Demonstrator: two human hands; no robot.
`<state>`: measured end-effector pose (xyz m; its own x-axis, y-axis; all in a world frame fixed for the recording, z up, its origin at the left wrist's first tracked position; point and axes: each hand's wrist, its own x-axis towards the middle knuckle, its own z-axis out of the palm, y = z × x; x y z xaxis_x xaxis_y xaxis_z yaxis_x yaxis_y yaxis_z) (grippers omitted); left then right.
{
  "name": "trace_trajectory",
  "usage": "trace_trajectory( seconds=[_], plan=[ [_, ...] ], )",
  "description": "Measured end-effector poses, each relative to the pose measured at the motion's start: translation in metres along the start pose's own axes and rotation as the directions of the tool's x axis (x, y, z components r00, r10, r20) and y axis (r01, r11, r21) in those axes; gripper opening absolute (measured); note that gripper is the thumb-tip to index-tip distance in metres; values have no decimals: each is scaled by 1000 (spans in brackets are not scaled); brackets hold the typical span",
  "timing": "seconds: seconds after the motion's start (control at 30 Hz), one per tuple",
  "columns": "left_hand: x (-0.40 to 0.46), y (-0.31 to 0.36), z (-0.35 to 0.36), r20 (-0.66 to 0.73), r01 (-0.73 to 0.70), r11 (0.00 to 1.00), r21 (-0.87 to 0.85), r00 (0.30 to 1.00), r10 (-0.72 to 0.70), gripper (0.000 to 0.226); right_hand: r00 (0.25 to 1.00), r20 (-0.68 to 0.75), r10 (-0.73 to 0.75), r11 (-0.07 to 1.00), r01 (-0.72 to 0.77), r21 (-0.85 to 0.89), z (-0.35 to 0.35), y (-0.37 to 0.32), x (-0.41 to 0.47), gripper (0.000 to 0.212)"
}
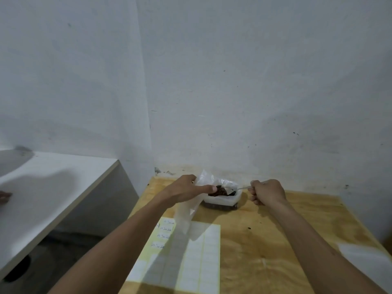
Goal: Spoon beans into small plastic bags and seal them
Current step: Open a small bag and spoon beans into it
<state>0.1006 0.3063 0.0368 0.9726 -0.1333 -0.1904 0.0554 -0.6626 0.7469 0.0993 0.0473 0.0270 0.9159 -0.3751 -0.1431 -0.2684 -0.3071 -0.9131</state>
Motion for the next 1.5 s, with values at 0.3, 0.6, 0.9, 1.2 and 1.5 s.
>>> trace_trajectory(
  seconds=[0.3,0.6,0.9,1.2,1.5],
  plan=[
    [-13,-5,-20,-129,-159,975,153,975,179,98,999,42,-11,991,6,133,-28,-35,-10,26],
    [-15,-5,-11,-137,-198,968,154,966,219,102,913,128,-388,916,397,-55,-9,-82,-48,33],
    [-8,-2,-18,-64,-56,992,115,996,64,88,843,18,-538,730,476,-491,-12,-60,-25,46],
    [0,16,7,50,-3,996,-89,999,8,92,986,-28,-164,954,151,-258,12,-1,-9,40],
    [-5,1,-18,-60,-72,995,75,995,77,92,999,-28,-43,999,42,-25,-19,-15,-7,30]
  ],
)
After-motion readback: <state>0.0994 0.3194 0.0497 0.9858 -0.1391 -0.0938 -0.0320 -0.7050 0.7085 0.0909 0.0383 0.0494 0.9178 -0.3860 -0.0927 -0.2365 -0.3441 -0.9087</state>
